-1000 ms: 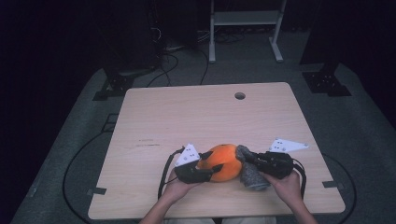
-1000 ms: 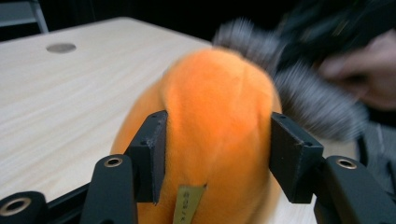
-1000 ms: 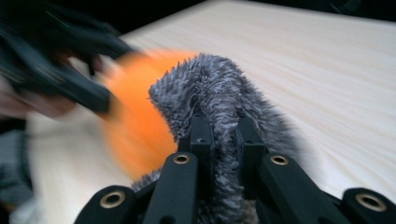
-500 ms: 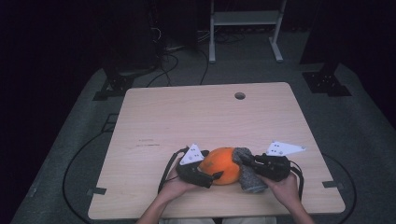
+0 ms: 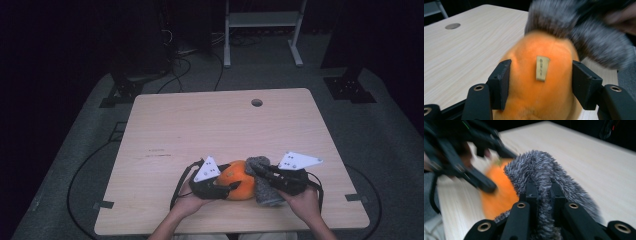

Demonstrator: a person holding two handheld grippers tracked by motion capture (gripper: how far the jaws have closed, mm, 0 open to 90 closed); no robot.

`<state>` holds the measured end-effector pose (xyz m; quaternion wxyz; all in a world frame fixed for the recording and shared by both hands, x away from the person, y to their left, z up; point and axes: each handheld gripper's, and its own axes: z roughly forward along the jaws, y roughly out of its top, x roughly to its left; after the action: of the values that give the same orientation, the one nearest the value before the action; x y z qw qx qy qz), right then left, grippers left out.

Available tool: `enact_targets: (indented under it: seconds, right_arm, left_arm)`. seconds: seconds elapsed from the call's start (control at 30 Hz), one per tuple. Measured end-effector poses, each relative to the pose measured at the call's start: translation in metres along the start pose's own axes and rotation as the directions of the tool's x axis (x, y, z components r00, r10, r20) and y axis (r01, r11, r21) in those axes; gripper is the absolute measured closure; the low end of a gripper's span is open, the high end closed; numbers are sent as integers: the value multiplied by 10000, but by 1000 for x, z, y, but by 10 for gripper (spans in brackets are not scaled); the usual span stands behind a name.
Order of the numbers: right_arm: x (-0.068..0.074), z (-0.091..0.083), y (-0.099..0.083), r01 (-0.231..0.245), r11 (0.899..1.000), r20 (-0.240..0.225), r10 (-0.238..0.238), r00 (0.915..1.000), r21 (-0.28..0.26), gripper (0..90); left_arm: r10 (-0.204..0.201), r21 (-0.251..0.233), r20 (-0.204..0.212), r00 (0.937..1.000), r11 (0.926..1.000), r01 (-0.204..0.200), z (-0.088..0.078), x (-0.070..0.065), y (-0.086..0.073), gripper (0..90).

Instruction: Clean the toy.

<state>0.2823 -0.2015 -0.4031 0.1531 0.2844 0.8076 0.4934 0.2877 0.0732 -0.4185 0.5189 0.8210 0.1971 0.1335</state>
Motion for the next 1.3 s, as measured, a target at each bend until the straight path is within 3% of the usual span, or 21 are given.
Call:
enact_targets:
  seconds: [0.07,0.13,0.27,0.33,0.43,0.53,0.63,0.7,0.77,0.83,0.93,1.0,1.1,1.17,1.3]
  right_arm:
    - [-11,5,-10,-539,9978,215,531,9984,382,805]
    - [-14,1,-10,-876,9958,78,874,9961,259,805]
    - [5,-8,7,-190,9984,-421,168,9990,-527,805]
    - [11,-2,9,262,9992,-328,-271,9991,-295,804]
    - [2,8,-2,90,9999,-193,-89,9998,67,804]
    - [-15,6,-12,-598,9981,-26,598,9982,132,804]
    - [-21,3,-14,-796,9964,188,791,9967,302,803]
    - [-18,-1,-13,-763,9970,201,760,9969,145,803]
    - [-12,-7,-6,-672,9974,-79,671,9977,-244,803]
    - [0,-8,2,-257,9988,-274,245,9993,-427,803]
    - [9,-1,6,382,9992,-129,-383,9992,-131,802]
    - [1,3,-1,134,9999,-107,-134,9999,-31,803]
    - [-16,2,-14,-491,9983,538,473,9974,317,802]
    - [-23,-1,-19,-1018,9943,489,1001,9938,329,803]
    - [-7,-5,-5,-587,9979,-96,585,9982,-282,803]
  left_arm:
    - [-107,60,-42,9999,9999,108,0,1,-1,384]
    - [-77,100,-163,9998,9999,79,1,0,-1,384]
    - [-88,95,-134,9999,9999,89,4,0,0,375]
    - [-102,116,-12,9999,9999,102,5,1,0,314]
    - [-341,272,616,9975,9991,325,4,7,-6,183]
    - [-371,517,577,9976,9981,341,6,10,-9,150]
    - [-69,572,391,9992,9984,46,8,8,-10,209]
    - [33,493,195,9998,9988,-43,8,8,-10,281]
    - [-80,431,128,9999,9990,75,9,7,-11,316]
    - [-4,470,141,9999,9989,-3,8,6,-11,324]
    - [14,534,101,9999,9986,-19,8,6,-11,324]
    - [-101,527,60,9999,9986,97,7,6,-12,324]
    - [-250,522,24,9997,9983,249,7,8,-12,317]
    - [-459,463,19,9989,9979,458,8,8,-13,306]
    - [-653,307,-207,9977,9974,659,12,8,-12,298]
